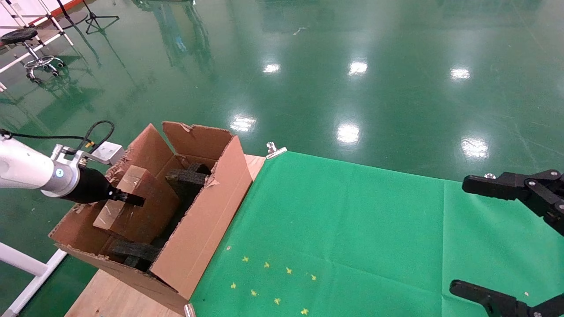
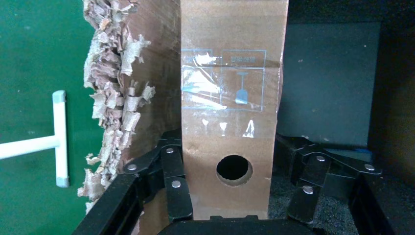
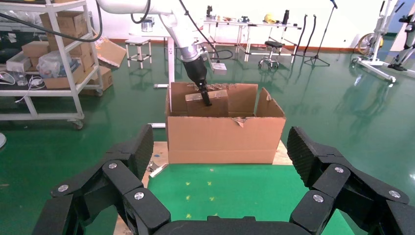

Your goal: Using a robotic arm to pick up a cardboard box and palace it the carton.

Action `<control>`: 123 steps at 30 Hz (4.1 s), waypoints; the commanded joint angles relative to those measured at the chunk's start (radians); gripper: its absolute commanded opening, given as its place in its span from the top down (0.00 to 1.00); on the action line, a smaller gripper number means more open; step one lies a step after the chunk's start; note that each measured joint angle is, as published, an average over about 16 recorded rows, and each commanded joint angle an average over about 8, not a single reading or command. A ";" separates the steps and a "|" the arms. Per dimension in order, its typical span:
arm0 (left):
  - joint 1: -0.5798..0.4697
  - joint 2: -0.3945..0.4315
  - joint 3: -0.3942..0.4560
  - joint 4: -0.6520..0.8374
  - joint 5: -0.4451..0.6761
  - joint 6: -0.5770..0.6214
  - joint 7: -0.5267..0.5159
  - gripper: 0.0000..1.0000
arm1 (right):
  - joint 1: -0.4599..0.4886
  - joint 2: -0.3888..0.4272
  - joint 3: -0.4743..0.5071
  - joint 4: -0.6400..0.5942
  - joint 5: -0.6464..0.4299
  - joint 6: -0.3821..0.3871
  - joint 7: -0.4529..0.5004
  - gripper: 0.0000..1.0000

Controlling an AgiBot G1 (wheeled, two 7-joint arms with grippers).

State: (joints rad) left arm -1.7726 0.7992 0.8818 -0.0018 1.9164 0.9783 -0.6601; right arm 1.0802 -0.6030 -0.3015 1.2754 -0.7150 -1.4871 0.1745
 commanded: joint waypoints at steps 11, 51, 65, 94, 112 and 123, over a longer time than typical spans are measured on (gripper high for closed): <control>-0.004 -0.005 -0.001 -0.006 0.000 0.004 0.000 0.00 | 0.000 0.000 0.000 0.000 0.000 0.000 0.000 0.00; -0.072 -0.073 -0.143 -0.393 -0.265 0.338 0.143 0.00 | 0.001 0.000 -0.001 -0.001 0.001 0.000 -0.001 0.00; 0.147 -0.106 -0.273 -0.646 -0.527 0.389 0.236 0.00 | 0.001 0.001 -0.002 -0.001 0.001 0.001 -0.001 0.00; 0.578 -0.170 -0.530 -1.143 -1.042 0.489 0.421 0.00 | 0.001 0.001 -0.003 -0.001 0.002 0.001 -0.002 0.00; 0.721 -0.192 -0.616 -1.308 -1.215 0.524 0.479 0.00 | 0.001 0.001 -0.003 -0.002 0.003 0.002 -0.002 0.00; 0.706 -0.190 -0.607 -1.291 -1.196 0.519 0.475 0.00 | 0.001 0.001 -0.003 -0.002 0.003 0.002 -0.002 0.00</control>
State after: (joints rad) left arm -1.0657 0.6093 0.2741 -1.2936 0.7193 1.4979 -0.1854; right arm 1.0810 -0.6018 -0.3045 1.2737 -0.7123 -1.4856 0.1726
